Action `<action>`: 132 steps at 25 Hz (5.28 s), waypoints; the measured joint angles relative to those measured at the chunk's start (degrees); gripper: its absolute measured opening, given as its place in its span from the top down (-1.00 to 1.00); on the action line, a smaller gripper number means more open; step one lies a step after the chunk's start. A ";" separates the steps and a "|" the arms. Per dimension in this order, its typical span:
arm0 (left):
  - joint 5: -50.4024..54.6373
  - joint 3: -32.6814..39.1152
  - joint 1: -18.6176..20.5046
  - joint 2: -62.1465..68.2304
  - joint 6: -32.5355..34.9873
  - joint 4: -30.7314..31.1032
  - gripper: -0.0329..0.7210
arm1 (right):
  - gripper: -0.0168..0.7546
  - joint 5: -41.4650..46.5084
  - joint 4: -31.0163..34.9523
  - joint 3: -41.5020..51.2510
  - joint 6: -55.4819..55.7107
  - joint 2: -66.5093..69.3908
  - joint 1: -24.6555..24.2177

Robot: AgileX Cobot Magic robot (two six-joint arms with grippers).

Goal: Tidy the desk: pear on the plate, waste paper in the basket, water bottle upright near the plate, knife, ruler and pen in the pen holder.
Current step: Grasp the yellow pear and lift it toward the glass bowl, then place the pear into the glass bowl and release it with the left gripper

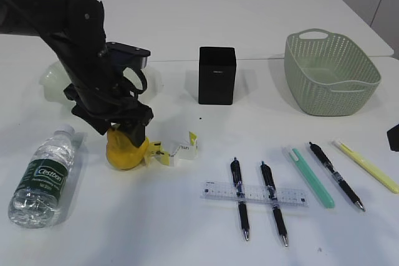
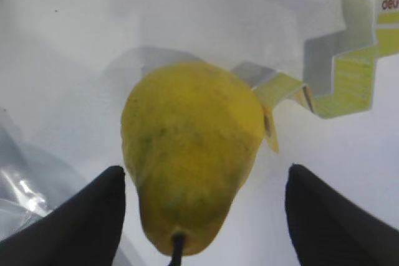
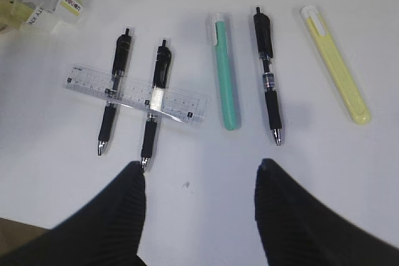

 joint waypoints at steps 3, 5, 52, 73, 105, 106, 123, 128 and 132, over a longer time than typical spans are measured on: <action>0.00 0.00 0.00 0.44 0.00 -0.83 -0.52 | -0.12 0.00 0.00 0.00 0.00 0.00 0.00; -0.12 0.00 0.00 1.00 0.00 -1.29 -0.49 | -0.12 0.00 0.00 0.00 0.00 0.00 0.00; 0.93 -26.86 14.44 5.61 -2.22 4.75 0.08 | -0.12 1.91 1.96 0.00 0.00 0.00 0.00; 3.59 -34.22 17.26 18.47 -2.26 0.67 0.08 | -0.12 7.66 1.96 0.00 0.00 0.00 0.00; 7.25 -34.22 17.33 19.38 -0.13 0.65 0.03 | -0.11 7.80 1.86 0.00 0.00 0.00 0.00; 7.25 -34.22 17.33 19.65 -0.13 0.65 0.03 | -0.11 7.80 1.86 0.00 0.00 0.00 0.00; 7.36 -34.22 17.60 19.89 -0.13 0.65 -0.56 | -0.11 7.80 1.75 0.00 0.00 0.00 0.00; 9.12 -34.34 17.60 17.08 -0.13 0.65 -0.57 | -0.11 7.80 1.75 0.00 0.00 0.00 0.00; 12.19 -34.42 17.60 13.21 -0.13 1.15 -0.52 | -0.11 7.80 1.75 0.00 0.00 0.00 0.00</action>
